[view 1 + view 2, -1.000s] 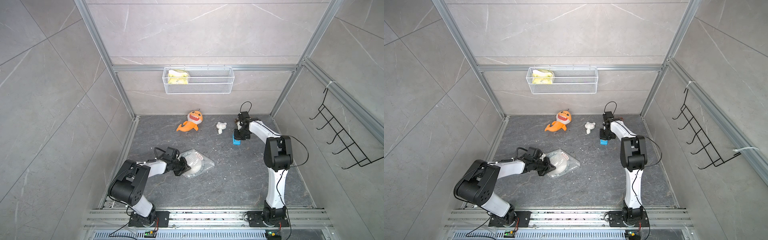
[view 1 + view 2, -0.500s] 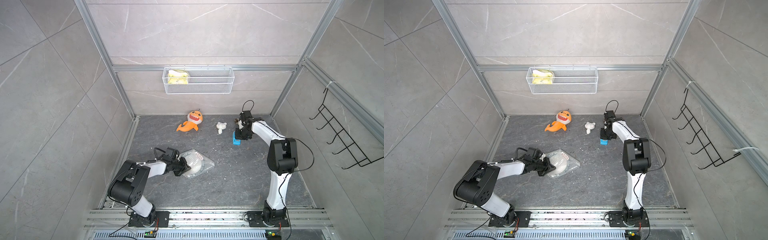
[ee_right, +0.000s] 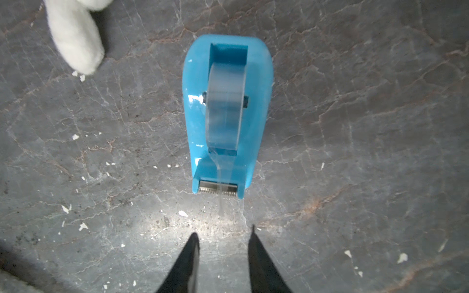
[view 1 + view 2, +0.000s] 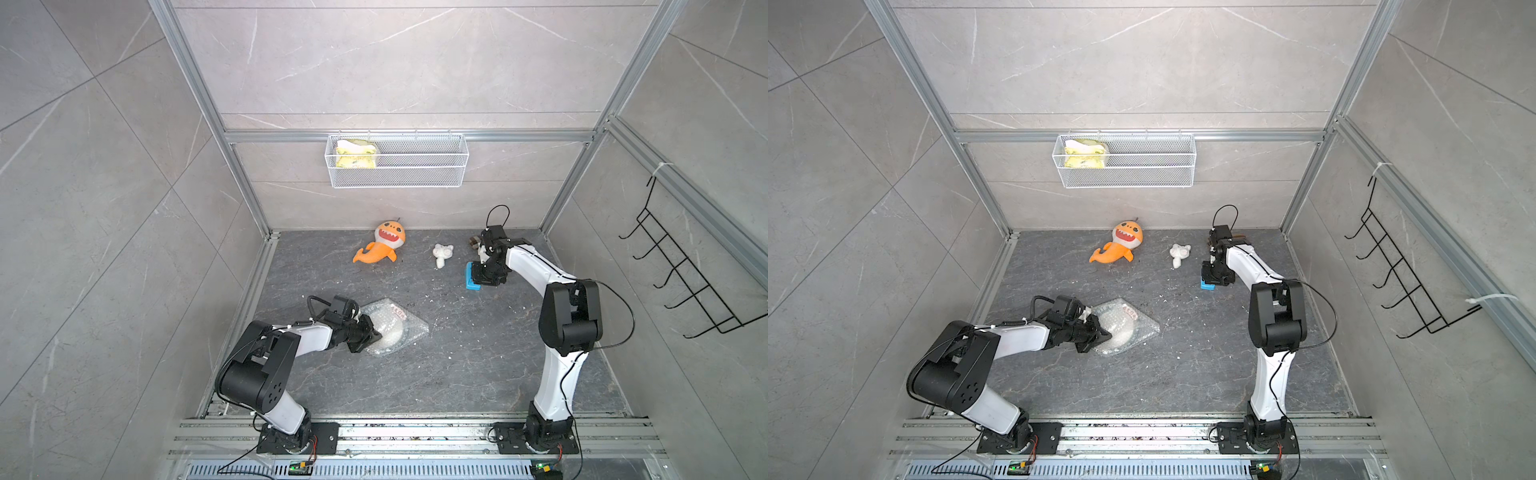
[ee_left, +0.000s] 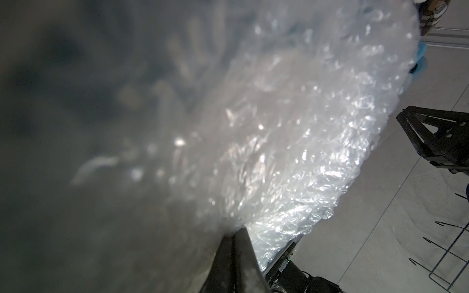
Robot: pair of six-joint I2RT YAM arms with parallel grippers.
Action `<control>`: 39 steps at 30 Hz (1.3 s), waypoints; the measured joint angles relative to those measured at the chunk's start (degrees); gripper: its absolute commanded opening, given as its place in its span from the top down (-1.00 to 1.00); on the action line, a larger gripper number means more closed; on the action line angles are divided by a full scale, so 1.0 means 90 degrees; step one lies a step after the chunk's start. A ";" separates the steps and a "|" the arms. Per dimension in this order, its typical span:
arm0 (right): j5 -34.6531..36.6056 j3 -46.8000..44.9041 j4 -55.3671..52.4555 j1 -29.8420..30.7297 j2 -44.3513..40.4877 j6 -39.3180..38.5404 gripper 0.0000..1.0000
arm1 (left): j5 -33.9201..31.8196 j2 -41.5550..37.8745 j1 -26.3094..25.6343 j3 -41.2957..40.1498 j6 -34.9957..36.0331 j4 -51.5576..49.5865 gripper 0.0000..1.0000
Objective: Wrap dinner plates in bubble wrap
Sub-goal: Pull the tape from the tape cutter.
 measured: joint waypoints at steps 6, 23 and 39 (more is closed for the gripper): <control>0.0049 0.0627 -0.0068 0.0000 0.0197 -0.0007 0.19 | 0.0002 0.0005 0.0005 0.0002 0.0000 0.0000 0.88; 0.0262 0.1290 -0.0335 0.0000 0.1156 -0.0070 0.60 | 0.0206 0.0211 0.0041 0.0165 0.0002 -0.0032 0.88; 0.0284 0.1498 -0.0347 0.0000 0.1418 -0.0107 0.96 | 0.0226 0.0240 0.0041 0.0192 0.0002 -0.0036 0.88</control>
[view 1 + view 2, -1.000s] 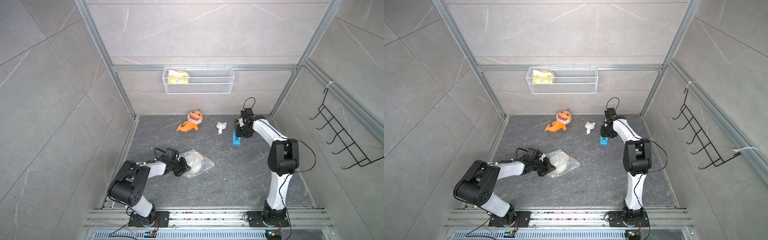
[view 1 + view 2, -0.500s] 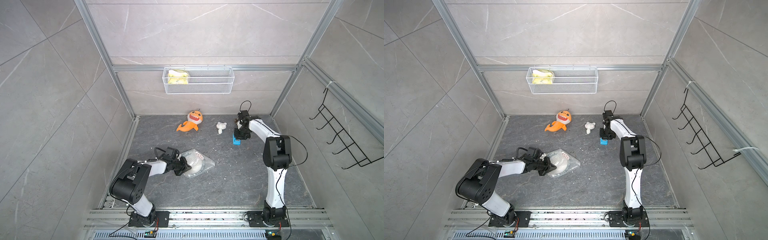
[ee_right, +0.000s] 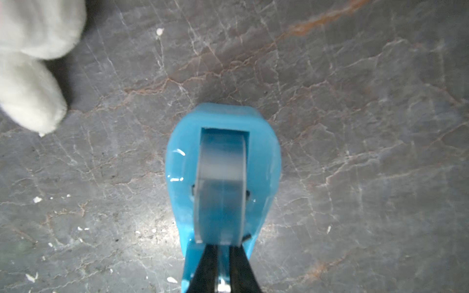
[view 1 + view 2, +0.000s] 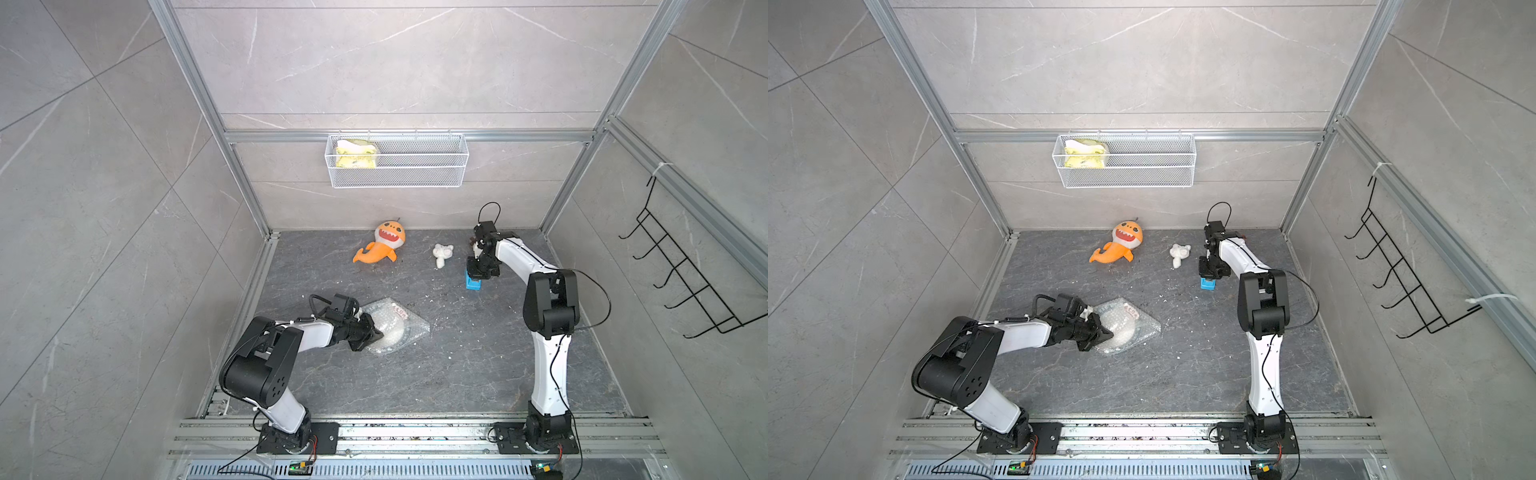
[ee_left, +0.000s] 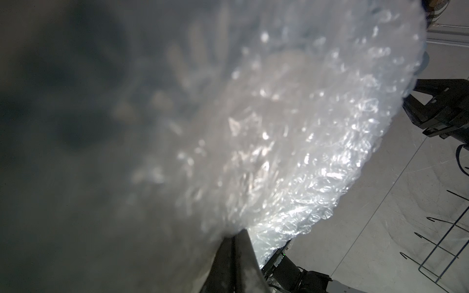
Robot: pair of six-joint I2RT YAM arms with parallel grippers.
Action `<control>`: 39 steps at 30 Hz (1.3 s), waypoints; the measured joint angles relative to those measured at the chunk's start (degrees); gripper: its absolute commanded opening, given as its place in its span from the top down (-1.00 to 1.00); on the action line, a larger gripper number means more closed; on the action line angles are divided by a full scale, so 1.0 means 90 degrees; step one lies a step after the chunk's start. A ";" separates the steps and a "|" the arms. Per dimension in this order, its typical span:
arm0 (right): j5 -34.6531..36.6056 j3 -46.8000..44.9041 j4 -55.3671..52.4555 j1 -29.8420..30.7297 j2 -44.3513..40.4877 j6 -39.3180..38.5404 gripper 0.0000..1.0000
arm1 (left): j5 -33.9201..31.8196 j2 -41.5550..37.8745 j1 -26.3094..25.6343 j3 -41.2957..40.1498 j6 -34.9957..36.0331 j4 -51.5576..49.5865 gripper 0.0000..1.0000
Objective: Wrap dinner plates in bubble wrap
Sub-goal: Pull the tape from the tape cutter.
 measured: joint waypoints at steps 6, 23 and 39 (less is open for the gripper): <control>-0.0002 0.0000 -0.0012 0.0000 0.0000 0.0005 1.00 | 0.0000 0.0000 0.0000 -0.0002 0.0000 0.0002 0.88; -0.0053 -0.0452 0.0109 0.0000 -0.0658 -0.0017 1.00 | 0.0000 -0.0019 0.0000 -0.0058 0.0000 0.0090 0.89; -0.0389 -0.1377 0.0333 -0.0002 -0.1416 -0.0017 1.00 | 0.0056 -0.0032 0.0029 -0.0151 0.0000 0.0260 0.89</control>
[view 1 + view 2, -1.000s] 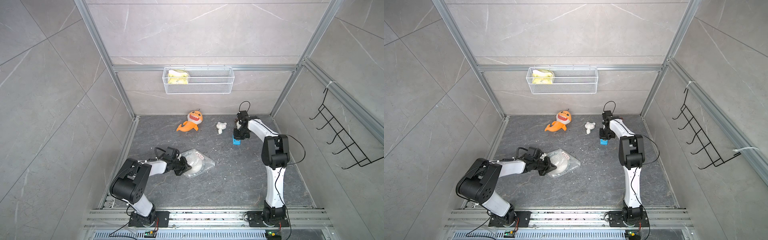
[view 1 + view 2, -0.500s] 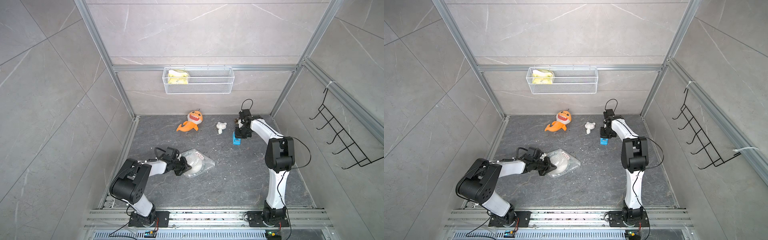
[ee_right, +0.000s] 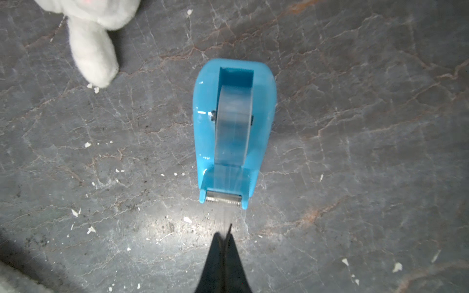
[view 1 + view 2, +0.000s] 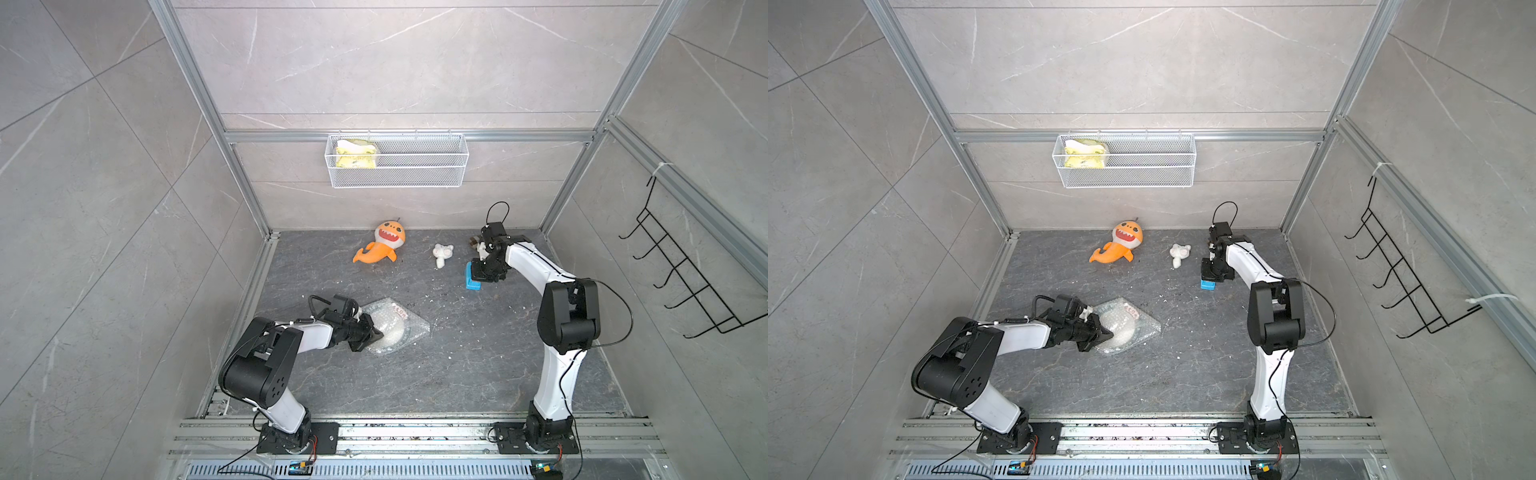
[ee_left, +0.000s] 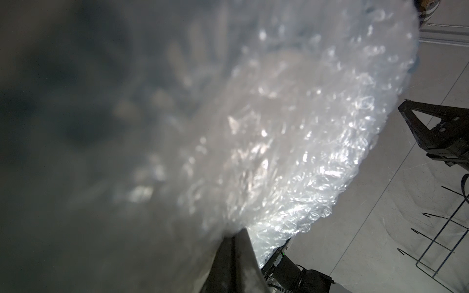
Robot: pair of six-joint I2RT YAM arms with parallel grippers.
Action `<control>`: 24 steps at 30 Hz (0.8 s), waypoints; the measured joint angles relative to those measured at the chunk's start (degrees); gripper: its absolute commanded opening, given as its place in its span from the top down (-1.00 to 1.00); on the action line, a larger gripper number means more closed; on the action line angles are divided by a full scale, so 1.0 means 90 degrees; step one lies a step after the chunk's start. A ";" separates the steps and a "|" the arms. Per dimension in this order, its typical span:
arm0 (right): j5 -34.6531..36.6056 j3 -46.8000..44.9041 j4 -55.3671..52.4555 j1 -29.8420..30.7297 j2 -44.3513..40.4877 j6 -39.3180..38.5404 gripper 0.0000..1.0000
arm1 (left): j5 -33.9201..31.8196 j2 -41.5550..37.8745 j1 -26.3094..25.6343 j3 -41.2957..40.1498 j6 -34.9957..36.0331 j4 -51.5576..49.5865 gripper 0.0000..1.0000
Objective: Wrap dinner plates in bubble wrap
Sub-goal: Pull the tape from the tape cutter, then tear off the tape using the Tape Cutter.
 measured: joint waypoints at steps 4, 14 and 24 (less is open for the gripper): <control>-0.0083 -0.0381 0.0015 0.0002 -0.0272 0.0002 1.00 | 0.0005 0.0000 0.0002 -0.0015 0.0000 0.0032 0.89; -0.0306 -0.1445 0.0063 0.0002 -0.1144 0.0005 1.00 | 0.0053 0.0005 0.0024 -0.0061 0.0002 0.0134 0.89; -0.0369 -0.2283 0.0107 0.0124 -0.1860 0.0119 1.00 | 0.0078 0.0019 0.0032 -0.0070 0.0007 0.0160 0.89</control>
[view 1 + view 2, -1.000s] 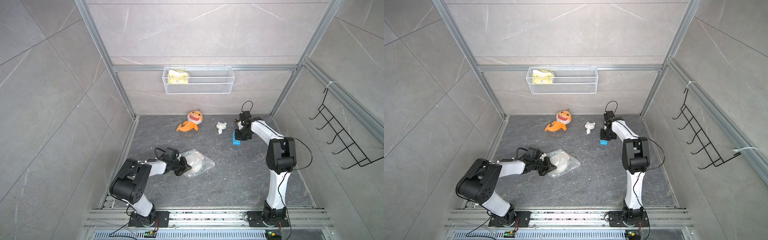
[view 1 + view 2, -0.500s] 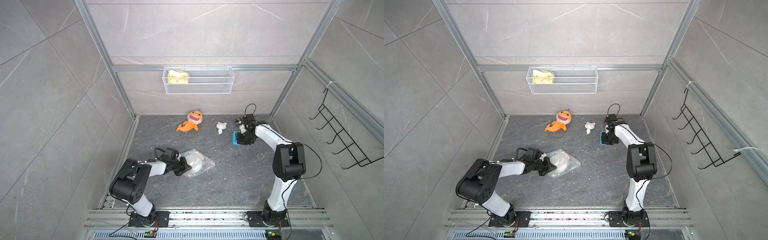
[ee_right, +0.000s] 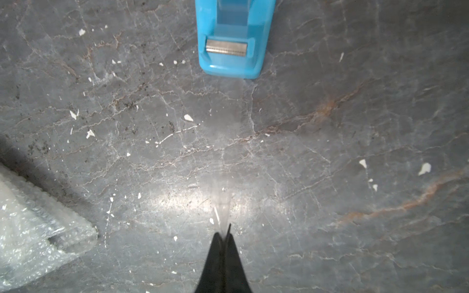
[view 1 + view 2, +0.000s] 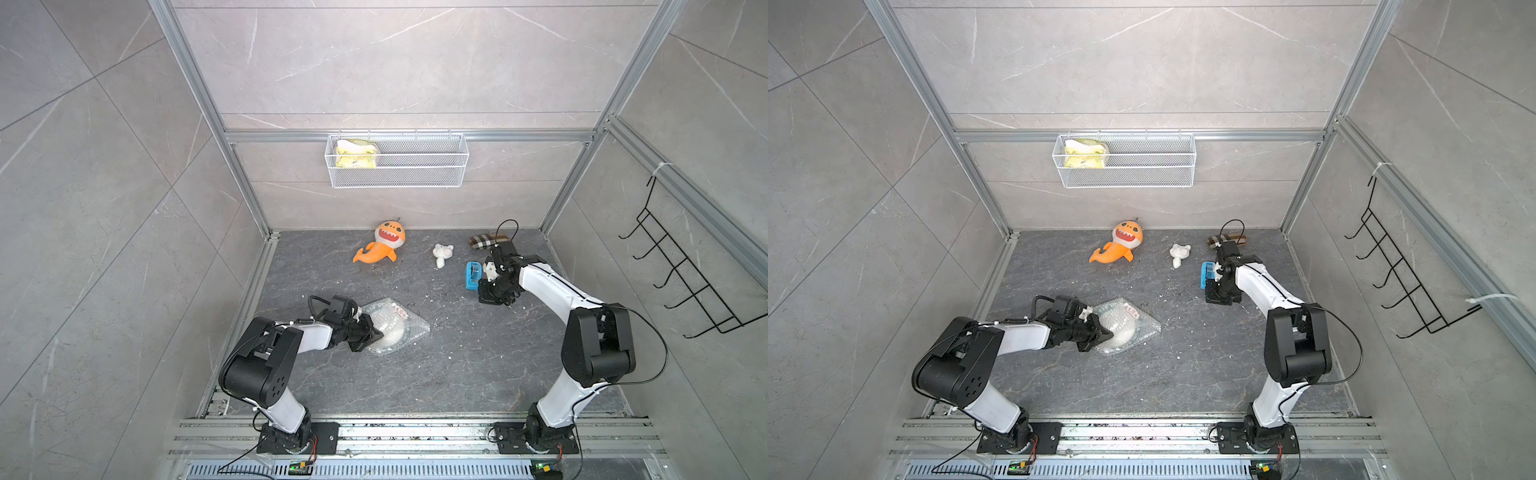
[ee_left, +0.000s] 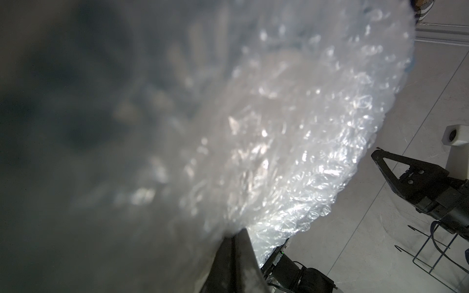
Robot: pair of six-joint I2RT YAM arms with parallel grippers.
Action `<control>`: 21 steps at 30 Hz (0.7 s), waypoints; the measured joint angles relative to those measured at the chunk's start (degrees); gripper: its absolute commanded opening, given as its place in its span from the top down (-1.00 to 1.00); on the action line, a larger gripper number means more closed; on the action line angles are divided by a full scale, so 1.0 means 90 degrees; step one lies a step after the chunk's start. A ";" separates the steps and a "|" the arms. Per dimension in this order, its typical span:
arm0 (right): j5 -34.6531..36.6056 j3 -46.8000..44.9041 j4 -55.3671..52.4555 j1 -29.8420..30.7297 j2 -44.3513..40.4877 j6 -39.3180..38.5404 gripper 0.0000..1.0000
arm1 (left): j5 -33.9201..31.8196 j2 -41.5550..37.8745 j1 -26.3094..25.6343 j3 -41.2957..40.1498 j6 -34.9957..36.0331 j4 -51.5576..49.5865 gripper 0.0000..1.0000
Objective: Wrap dinner plates in bubble wrap
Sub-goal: Tear off the tape using the Tape Cutter.
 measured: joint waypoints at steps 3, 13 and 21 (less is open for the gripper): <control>-0.0049 -0.0148 0.0107 0.0102 -0.0119 0.0085 1.00 | 0.0017 0.0000 0.0005 -0.0019 -0.0002 0.0041 0.89; -0.0219 -0.0709 0.0845 0.0340 0.0187 0.0478 1.00 | 0.0029 -0.0024 0.0010 -0.0107 -0.0002 0.0194 0.89; 0.0362 -0.0865 0.1234 0.0466 0.0685 0.0607 1.00 | 0.0032 -0.0024 0.0010 -0.0148 -0.0002 0.0279 0.89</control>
